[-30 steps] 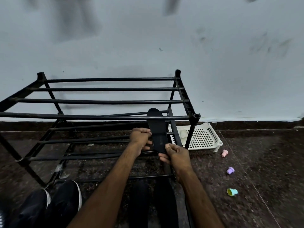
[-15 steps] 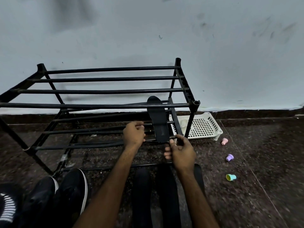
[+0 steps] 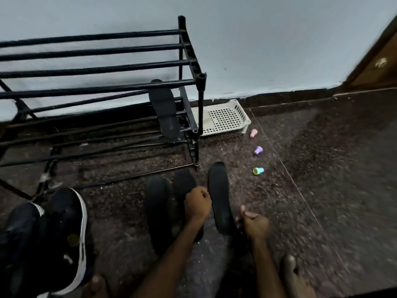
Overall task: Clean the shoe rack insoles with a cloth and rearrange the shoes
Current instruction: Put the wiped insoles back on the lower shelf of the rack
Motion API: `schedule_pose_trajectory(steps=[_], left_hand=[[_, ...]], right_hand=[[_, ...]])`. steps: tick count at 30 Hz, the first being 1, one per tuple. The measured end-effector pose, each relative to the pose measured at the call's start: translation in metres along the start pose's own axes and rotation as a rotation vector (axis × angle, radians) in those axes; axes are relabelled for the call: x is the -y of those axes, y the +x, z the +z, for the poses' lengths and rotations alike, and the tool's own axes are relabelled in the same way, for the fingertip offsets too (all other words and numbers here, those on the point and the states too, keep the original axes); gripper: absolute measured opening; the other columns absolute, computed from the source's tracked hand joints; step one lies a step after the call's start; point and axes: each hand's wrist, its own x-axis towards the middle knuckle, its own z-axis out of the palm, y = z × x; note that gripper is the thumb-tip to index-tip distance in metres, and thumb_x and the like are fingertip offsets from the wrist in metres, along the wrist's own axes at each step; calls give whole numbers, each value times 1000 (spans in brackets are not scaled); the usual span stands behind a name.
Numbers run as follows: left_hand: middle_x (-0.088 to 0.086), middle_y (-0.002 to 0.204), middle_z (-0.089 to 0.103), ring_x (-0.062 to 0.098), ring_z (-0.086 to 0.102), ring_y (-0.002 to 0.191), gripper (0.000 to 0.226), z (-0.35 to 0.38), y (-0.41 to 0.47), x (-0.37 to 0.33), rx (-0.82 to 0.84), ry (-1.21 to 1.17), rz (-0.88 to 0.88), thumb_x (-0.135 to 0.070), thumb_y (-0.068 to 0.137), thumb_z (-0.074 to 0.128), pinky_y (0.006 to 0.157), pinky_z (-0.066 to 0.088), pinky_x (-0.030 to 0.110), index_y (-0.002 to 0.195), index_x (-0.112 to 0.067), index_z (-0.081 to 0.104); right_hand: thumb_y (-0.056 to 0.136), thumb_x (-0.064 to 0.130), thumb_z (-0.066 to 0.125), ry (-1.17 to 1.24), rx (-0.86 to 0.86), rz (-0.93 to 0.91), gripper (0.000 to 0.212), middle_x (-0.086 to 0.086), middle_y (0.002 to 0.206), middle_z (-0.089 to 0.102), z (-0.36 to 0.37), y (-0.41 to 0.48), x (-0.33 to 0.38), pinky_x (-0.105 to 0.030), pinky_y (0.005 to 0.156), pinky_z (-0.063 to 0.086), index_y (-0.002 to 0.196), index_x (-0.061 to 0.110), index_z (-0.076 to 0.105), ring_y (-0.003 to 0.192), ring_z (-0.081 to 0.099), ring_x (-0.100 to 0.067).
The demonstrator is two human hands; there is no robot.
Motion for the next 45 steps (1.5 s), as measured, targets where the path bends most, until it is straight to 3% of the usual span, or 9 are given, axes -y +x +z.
schedule_pose_trajectory(steps=[3,5,10,15,20,27,34,40,45], left_hand=[[12,114,70,32,64,108,22,18,-4,10,154,56,-65,-18,94,57,88,50,35,111,-14,71],[14,115,69,33,64,109,24,27,-3,14,199,54,-87,-19,95,58,89,52,35,113,-10,69],[19,101,71,38,68,92,21,56,19,33,219,-78,-208,-12,90,53,80,58,48,106,-7,68],[12,85,55,22,51,56,23,54,8,12,233,-367,-356,2,99,36,52,53,36,112,-14,47],[8,73,53,15,46,50,18,36,5,7,228,-307,-330,-1,99,41,38,44,26,96,-6,58],[11,64,58,13,47,47,21,-26,-22,-24,316,-315,-156,-4,94,58,39,33,16,75,0,65],[8,61,68,21,58,50,24,-70,-68,-48,211,-400,-13,-9,90,65,42,41,25,67,-12,71],[8,71,69,13,60,51,23,-113,-88,-69,250,-707,-16,-12,100,52,42,43,20,91,-5,72],[7,90,76,15,71,64,24,-169,-96,-80,302,-822,63,-22,102,53,50,57,33,108,-7,70]], right_hand=[[98,58,36,-245,-61,78,72,-26,91,70,1,6,1,-35,72,52,96,-5,71,87,68,-36],[103,52,26,-361,-68,65,72,-33,117,62,-2,12,4,-42,92,45,115,-9,63,110,60,-42],[105,31,36,-640,70,-16,44,-27,129,59,3,26,9,-40,97,45,122,0,62,120,57,-39],[102,20,42,-582,221,-49,34,-24,127,61,25,23,10,-36,93,45,122,1,62,118,57,-36],[98,24,55,-407,173,-22,30,-24,111,69,20,7,13,-32,81,47,107,0,71,106,64,-34],[87,18,72,-170,148,-93,14,1,64,67,1,-35,23,-28,65,51,73,15,74,61,61,-14],[84,7,63,118,215,-50,21,-13,71,72,-3,-89,61,-24,49,41,63,11,69,66,64,-23],[89,1,60,259,251,-196,15,-11,62,60,-19,-128,114,-18,38,36,76,0,67,46,50,-11],[91,1,60,217,349,-333,12,-13,69,66,-18,-156,149,-15,41,41,86,-4,69,54,56,-14]])
